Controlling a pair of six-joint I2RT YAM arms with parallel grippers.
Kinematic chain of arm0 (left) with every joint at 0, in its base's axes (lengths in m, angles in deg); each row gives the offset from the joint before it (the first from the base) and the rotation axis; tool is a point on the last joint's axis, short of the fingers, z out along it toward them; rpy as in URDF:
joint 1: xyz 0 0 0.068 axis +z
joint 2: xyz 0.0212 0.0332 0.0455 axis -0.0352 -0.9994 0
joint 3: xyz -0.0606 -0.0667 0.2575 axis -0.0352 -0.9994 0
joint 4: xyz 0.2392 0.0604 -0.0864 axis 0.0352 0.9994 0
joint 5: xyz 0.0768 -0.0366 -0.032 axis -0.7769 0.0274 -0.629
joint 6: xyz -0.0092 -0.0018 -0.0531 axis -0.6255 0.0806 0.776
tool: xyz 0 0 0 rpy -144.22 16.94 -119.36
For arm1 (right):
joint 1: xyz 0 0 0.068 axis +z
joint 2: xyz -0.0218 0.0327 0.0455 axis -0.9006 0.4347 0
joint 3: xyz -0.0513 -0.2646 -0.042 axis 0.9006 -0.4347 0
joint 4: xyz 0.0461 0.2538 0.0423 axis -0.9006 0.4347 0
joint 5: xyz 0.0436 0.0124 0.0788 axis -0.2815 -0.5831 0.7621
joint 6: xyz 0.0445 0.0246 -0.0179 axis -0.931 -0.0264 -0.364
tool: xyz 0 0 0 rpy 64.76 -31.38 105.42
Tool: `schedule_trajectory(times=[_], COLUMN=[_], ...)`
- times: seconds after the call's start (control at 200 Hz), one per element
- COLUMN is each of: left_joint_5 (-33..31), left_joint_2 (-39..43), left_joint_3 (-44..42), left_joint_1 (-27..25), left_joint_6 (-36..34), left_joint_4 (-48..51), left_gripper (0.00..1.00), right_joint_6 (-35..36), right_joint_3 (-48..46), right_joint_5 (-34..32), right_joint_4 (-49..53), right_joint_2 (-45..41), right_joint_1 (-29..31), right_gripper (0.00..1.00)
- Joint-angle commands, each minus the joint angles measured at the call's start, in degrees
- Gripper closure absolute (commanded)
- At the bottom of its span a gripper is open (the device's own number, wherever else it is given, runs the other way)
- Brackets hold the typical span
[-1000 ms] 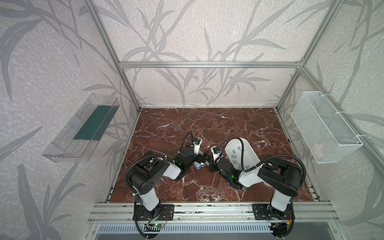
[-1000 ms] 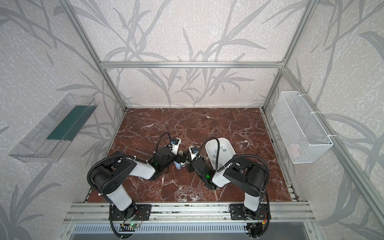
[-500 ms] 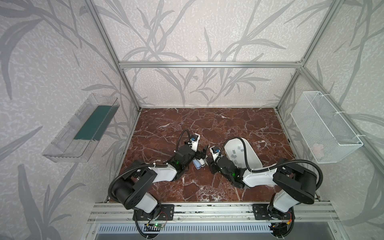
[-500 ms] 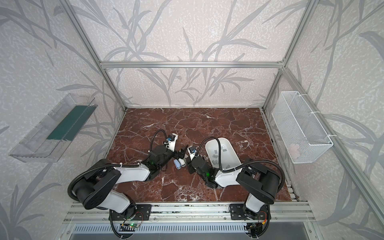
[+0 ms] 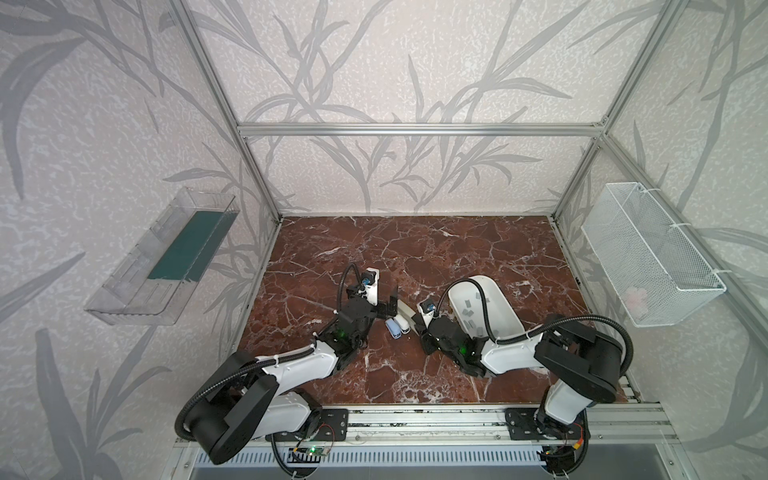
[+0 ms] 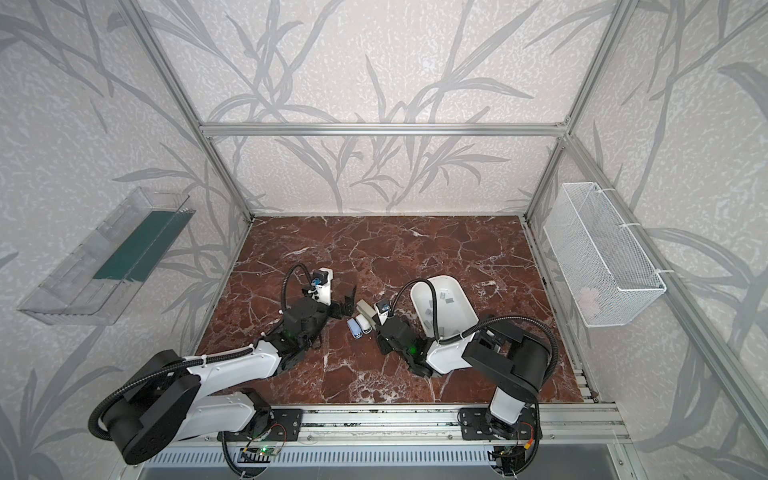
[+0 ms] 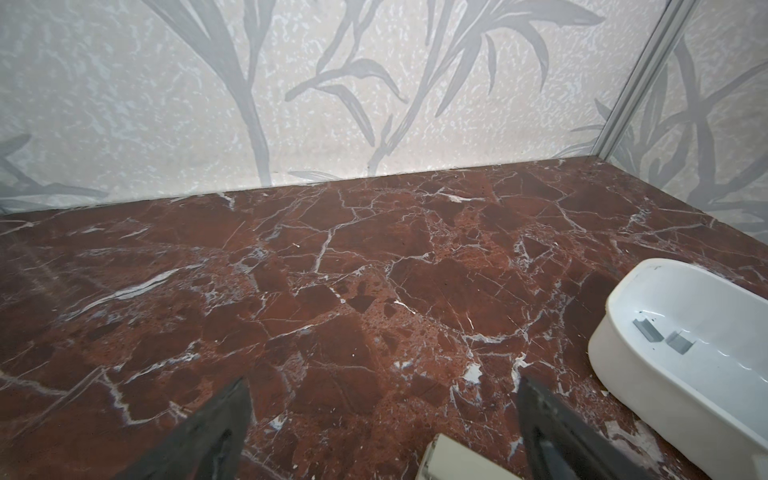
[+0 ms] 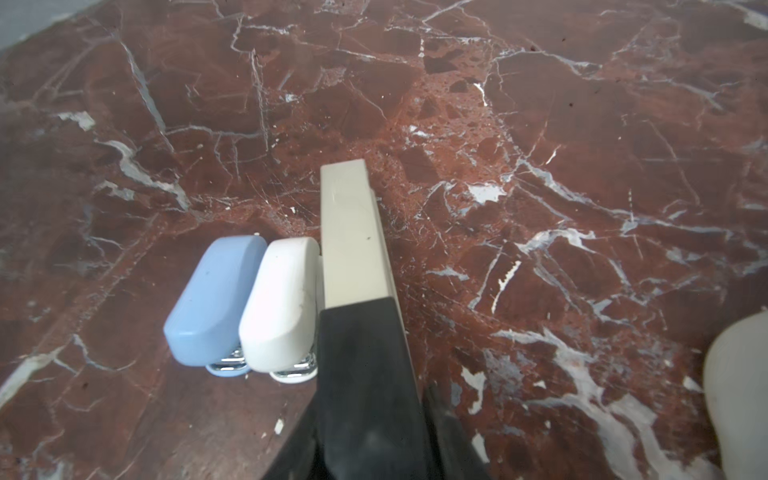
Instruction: Load the staples into the stapler
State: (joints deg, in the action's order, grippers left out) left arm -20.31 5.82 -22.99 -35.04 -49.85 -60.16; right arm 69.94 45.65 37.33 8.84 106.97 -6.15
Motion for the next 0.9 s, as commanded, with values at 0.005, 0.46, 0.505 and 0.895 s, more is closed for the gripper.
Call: schedule_trajectory(times=[0.005, 0.46, 0.505, 0.895], left_joint_5=[-4.0, -12.8, -13.3, -12.0], left_joint_2=[2.8, 12.6, 13.7, 16.2], left_joint_3=[-1.0, -0.1, 0.8, 6.5], left_joint_1=[0.0, 2.6, 3.1, 8.5], left_joint_6=[1.0, 6.4, 7.7, 11.0], left_joint_4=[2.1, 17.0, 20.6, 37.9], left_gripper=[0.0, 0.0, 0.01, 0.0], right_joint_6=[-1.2, -12.7, -14.3, -19.4], right_joint_3=[1.9, 9.9, 10.2, 9.1], right_joint_5=[-4.6, -15.0, -14.8, -13.0], right_joint_4=[0.7, 19.4, 20.7, 24.2], right_joint_2=[2.1, 2.9, 2.8, -6.2], right_joint_1=[0.2, 2.8, 2.8, 3.1], right_gripper=[0.7, 0.77, 0.76, 0.36])
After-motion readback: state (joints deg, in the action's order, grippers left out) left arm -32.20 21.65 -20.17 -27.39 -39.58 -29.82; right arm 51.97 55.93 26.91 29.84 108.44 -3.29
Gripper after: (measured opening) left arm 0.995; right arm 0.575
